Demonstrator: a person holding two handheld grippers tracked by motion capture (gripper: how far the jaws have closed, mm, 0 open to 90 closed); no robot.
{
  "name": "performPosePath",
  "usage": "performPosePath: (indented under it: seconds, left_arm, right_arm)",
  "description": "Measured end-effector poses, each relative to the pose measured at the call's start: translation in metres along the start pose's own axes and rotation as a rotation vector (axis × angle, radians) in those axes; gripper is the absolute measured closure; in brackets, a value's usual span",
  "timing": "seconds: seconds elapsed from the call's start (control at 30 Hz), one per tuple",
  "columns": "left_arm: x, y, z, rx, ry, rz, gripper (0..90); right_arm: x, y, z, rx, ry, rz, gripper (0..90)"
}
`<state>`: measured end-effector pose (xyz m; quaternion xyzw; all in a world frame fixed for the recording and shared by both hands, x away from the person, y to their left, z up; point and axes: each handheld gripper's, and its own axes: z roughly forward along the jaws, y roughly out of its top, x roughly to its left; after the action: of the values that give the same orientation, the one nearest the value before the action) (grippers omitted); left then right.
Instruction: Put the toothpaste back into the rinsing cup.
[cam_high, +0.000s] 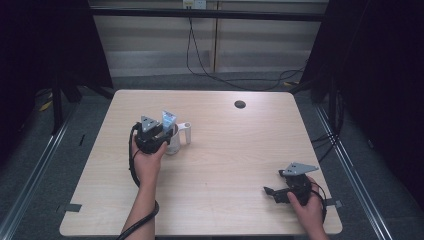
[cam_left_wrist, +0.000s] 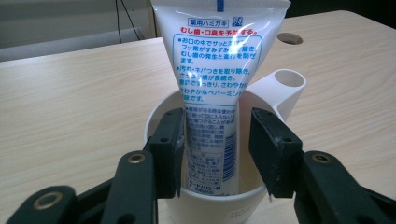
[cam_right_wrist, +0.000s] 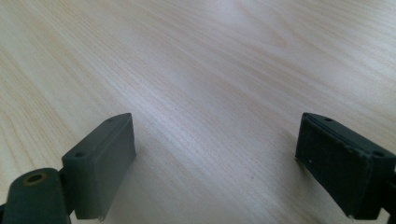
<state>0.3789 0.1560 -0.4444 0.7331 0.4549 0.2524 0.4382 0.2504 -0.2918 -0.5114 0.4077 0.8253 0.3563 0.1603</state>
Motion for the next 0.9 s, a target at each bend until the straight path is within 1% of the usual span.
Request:
performPosePath:
  seconds: [0.13,0.2,0.33,0.43,0.5,0.57,0.6,0.73,0.9]
  left_arm:
    - [0.0006,0.0020,-0.0010,-0.001,0.008,0.007,51.2]
    - [0.0006,0.0027,-0.0016,0.001,0.006,0.003,49.7]
    - [0.0006,0.0038,-0.0021,0.002,0.007,0.009,48.2]
    - [0.0007,0.0061,-0.0029,0.003,0.018,0.017,44.7]
    - [0.0013,0.0074,-0.0035,0.005,0.011,0.012,43.3]
    - [0.0021,0.0082,-0.0040,0.007,0.013,0.012,41.6]
    - [0.0022,0.0081,-0.0041,0.005,0.010,0.003,41.2]
    - [0.0039,0.0084,-0.0057,0.005,0.012,0.003,39.3]
    - [0.0050,0.0089,-0.0073,-0.002,0.020,-0.010,35.8]
  right_arm:
    - [-0.0001,0.0000,0.0000,-0.001,0.000,-0.001,11.4]
    - [0.0000,0.0000,0.0000,0.000,0.000,0.000,11.4]
    - [0.0000,0.0000,0.0000,0.000,0.000,0.000,11.4]
    - [0.0000,0.0000,0.0000,0.000,0.000,0.000,11.4]
    - [0.0000,0.0000,0.0000,0.000,0.000,0.000,11.4]
    - [0.0000,0.0000,0.0000,0.000,0.000,0.000,11.4]
    - [0.0000,0.0000,0.0000,0.000,0.000,0.000,11.4]
    - [0.0000,0.0000,0.0001,0.000,0.000,0.000,11.3]
    - [0.0001,0.0001,0.0002,-0.001,-0.001,0.000,11.3]
